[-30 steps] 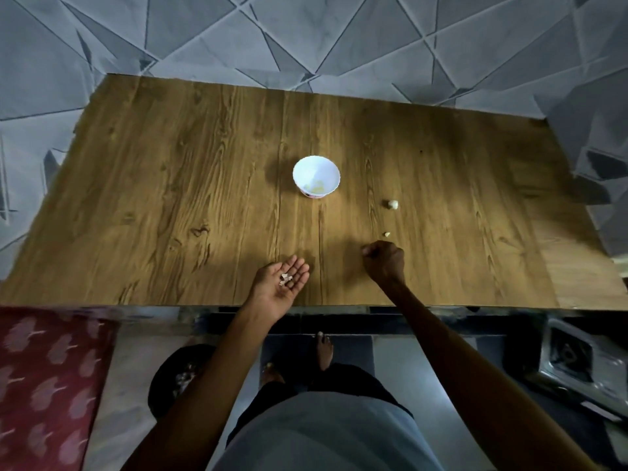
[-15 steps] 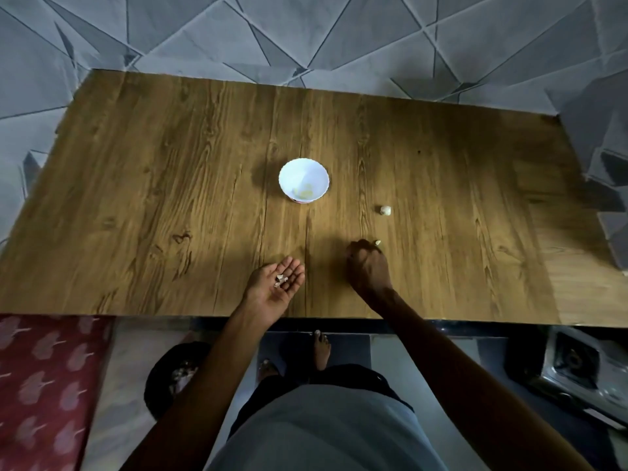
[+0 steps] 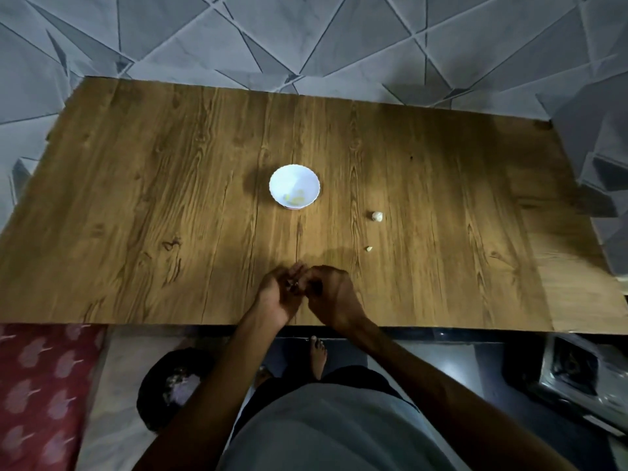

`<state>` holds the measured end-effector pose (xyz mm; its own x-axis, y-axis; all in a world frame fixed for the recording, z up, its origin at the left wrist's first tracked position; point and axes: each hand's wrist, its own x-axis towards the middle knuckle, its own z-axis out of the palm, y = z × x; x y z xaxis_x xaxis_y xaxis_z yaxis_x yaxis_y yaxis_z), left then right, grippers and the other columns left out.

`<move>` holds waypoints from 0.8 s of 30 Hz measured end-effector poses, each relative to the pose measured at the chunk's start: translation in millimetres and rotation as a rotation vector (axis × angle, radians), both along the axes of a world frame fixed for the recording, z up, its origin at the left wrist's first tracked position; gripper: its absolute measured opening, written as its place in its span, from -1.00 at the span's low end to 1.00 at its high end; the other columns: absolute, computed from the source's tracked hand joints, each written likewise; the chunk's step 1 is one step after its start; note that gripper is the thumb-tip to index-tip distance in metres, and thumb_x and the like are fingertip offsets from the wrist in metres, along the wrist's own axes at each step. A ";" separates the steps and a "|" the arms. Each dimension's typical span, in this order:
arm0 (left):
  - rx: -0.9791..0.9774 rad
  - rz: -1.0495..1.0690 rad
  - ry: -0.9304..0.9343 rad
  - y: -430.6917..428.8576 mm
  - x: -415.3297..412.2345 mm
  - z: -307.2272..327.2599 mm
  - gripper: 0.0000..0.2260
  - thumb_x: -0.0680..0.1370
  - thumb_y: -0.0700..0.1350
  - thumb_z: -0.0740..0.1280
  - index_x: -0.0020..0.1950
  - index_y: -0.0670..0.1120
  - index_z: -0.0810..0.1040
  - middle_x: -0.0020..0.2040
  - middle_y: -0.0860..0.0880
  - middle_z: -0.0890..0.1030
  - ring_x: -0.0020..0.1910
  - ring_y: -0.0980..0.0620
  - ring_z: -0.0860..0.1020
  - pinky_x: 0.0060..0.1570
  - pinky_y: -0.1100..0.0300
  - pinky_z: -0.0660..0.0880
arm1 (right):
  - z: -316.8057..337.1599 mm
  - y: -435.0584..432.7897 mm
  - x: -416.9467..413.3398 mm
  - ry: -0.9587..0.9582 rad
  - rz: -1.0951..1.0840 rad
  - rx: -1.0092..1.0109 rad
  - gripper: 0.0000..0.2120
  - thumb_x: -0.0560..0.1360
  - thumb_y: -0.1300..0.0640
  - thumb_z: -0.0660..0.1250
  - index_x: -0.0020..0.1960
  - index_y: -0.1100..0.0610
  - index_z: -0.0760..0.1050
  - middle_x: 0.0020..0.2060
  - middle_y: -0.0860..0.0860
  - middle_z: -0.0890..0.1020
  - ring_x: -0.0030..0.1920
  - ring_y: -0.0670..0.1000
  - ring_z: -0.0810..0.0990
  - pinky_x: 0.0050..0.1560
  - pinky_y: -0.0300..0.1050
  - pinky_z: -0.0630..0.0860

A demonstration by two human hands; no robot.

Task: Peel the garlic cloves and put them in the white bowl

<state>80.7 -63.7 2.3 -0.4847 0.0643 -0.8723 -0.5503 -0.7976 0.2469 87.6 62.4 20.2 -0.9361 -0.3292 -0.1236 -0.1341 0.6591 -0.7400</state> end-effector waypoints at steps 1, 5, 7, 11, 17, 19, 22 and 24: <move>0.011 -0.016 -0.002 2.0 -0.5 -1.5 -0.75 0.65 -0.13 0.17 0.09 -0.23 0.58 -0.03 -0.20 0.64 -0.06 -0.07 0.59 0.22 0.13 0.44 | 3.9 -4.8 5.6 0.052 0.056 0.045 -0.88 0.46 0.29 0.35 -0.14 0.14 0.64 -0.16 0.00 0.67 -0.21 -0.13 0.56 -0.15 -0.45 0.43; 0.084 -0.048 -0.028 6.5 3.4 -2.4 -0.64 0.64 -0.05 0.17 0.38 -0.17 0.47 0.35 -0.13 0.51 0.34 -0.06 0.46 0.40 0.05 0.32 | -7.2 -19.9 10.8 0.279 0.079 0.303 -0.78 0.59 0.15 0.22 -0.09 0.10 0.63 -0.19 0.05 0.63 -0.26 0.03 0.61 -0.27 -0.13 0.55; 0.095 -0.048 0.016 5.2 10.4 0.3 -0.64 0.61 -0.04 0.21 0.34 -0.19 0.48 0.26 -0.15 0.54 0.24 -0.07 0.53 0.21 0.07 0.49 | -7.0 -24.7 8.6 0.215 0.049 0.279 -0.79 0.57 0.12 0.25 -0.10 0.11 0.64 -0.17 0.05 0.64 -0.25 0.04 0.62 -0.26 -0.07 0.57; 0.071 0.027 -0.032 -13.9 27.1 -7.3 -0.70 0.64 -0.06 0.11 -0.07 -0.17 0.57 -0.28 -0.14 0.65 -0.36 -0.07 0.65 -0.35 0.14 0.60 | -4.5 -41.4 15.8 0.181 0.188 0.220 -0.88 0.47 0.17 0.34 -0.13 0.06 0.66 -0.13 0.04 0.64 -0.18 0.07 0.63 -0.21 -0.10 0.55; 0.112 0.228 0.040 -64.2 68.4 -14.9 -0.63 0.65 -0.11 0.14 -0.25 -0.19 0.59 -0.38 -0.10 0.59 -0.39 0.00 0.61 -0.38 0.26 0.56 | 15.9 -84.0 42.5 0.166 0.250 -0.024 -0.78 0.43 0.18 0.26 -0.04 0.05 0.66 -0.10 0.01 0.66 -0.12 0.00 0.63 -0.08 -0.16 0.57; 0.087 0.336 0.066 -91.2 93.4 -14.9 -0.68 0.64 -0.15 0.13 -0.21 -0.22 0.57 -0.30 -0.13 0.58 -0.33 -0.03 0.60 -0.33 0.22 0.58 | 12.5 -111.1 53.3 0.074 0.283 -0.109 -0.73 0.43 0.22 0.25 0.03 0.04 0.65 -0.06 -0.04 0.67 -0.07 -0.06 0.63 -0.03 -0.14 0.59; 0.074 0.495 0.073 -137.7 132.4 -29.2 -0.73 0.65 -0.18 0.06 0.15 -0.28 0.49 -0.04 -0.21 0.54 -0.12 -0.10 0.56 -0.17 0.14 0.62 | 0.8 -157.1 76.8 -0.093 0.338 -0.168 -0.79 0.51 0.18 0.30 0.08 0.02 0.64 0.00 -0.08 0.69 -0.02 -0.12 0.64 0.00 -0.16 0.58; 0.064 0.599 0.064 -171.3 163.4 -44.2 -0.69 0.65 -0.18 0.04 0.22 -0.32 0.48 -0.06 -0.20 0.61 -0.16 -0.08 0.61 -0.20 0.19 0.61 | -14.8 -194.4 100.4 -0.234 0.368 -0.204 -0.82 0.54 0.12 0.30 0.08 0.02 0.64 0.00 -0.09 0.69 0.00 -0.15 0.64 0.01 -0.25 0.56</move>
